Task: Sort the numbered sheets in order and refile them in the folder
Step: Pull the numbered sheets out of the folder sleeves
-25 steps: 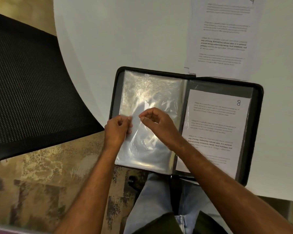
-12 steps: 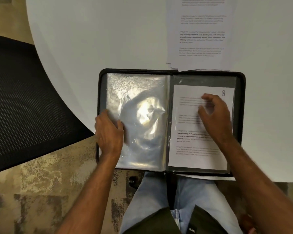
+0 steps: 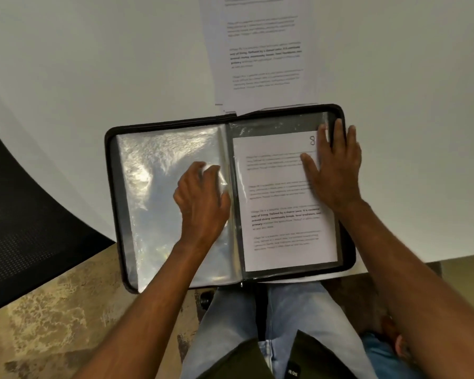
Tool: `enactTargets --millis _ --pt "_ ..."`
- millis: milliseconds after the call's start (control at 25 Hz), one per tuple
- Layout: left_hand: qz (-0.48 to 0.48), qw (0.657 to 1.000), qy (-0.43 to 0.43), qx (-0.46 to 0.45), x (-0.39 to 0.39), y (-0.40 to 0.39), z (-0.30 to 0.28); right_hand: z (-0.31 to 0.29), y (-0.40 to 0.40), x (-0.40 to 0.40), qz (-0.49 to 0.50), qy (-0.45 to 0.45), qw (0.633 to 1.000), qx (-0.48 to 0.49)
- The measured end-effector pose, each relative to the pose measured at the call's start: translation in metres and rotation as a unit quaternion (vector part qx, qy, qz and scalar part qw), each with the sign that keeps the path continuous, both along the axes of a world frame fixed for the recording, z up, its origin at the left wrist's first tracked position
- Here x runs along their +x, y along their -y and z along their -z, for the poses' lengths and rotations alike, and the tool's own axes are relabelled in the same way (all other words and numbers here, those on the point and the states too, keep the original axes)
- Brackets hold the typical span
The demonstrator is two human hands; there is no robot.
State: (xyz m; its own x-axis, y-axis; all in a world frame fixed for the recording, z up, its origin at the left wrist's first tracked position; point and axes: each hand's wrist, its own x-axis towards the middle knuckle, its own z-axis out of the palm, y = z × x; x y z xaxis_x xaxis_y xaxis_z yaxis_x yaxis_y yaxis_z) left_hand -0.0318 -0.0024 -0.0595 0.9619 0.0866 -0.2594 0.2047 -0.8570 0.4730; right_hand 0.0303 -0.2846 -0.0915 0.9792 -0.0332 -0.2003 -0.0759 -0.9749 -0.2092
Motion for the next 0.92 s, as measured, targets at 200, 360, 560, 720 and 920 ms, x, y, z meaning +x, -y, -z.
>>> enactTargets --millis 200,360,560,720,920 --pt "0.028 0.998 -0.004 -0.063 0.050 0.033 -0.006 0.003 0.000 -0.003 -0.011 0.077 0.996 0.035" --pt "0.081 0.996 0.021 -0.026 0.097 0.044 -0.006 -0.007 0.003 0.001 0.027 0.076 0.990 0.111" --pt "0.147 0.989 0.016 0.004 0.142 0.052 -0.005 -0.019 0.005 0.002 0.081 0.051 0.961 0.258" --pt "0.154 0.988 -0.013 -0.007 0.154 0.056 -0.011 -0.024 0.003 0.002 0.119 0.057 0.938 0.319" --pt "0.162 0.986 -0.017 -0.039 0.157 0.056 -0.017 -0.039 0.001 0.005 0.218 0.038 0.888 0.402"
